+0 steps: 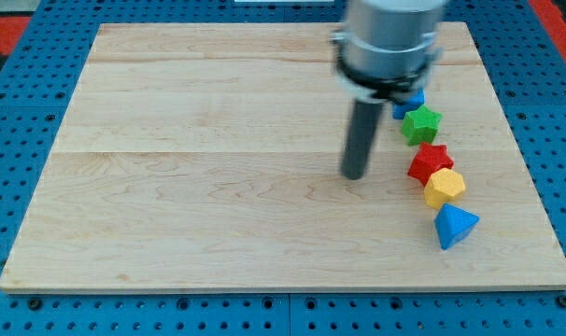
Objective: Slide the red star to the center of the board
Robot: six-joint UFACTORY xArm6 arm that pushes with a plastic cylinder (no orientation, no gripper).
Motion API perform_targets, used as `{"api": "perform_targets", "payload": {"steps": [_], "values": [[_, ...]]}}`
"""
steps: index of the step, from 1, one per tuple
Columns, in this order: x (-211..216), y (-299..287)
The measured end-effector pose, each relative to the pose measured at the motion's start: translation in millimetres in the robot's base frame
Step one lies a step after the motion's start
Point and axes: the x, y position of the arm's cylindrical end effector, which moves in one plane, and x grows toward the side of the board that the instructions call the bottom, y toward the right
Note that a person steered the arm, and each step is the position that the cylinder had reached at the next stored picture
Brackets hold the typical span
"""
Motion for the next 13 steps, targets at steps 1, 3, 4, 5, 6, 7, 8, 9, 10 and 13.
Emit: {"api": "perform_targets", "payload": {"steps": [1, 3, 4, 5, 6, 7, 8, 9, 10, 13], "values": [[72, -24], [140, 106], [122, 196], [105, 177], [73, 175], [46, 190], [14, 204], [15, 147], [8, 135], [-7, 94]]}}
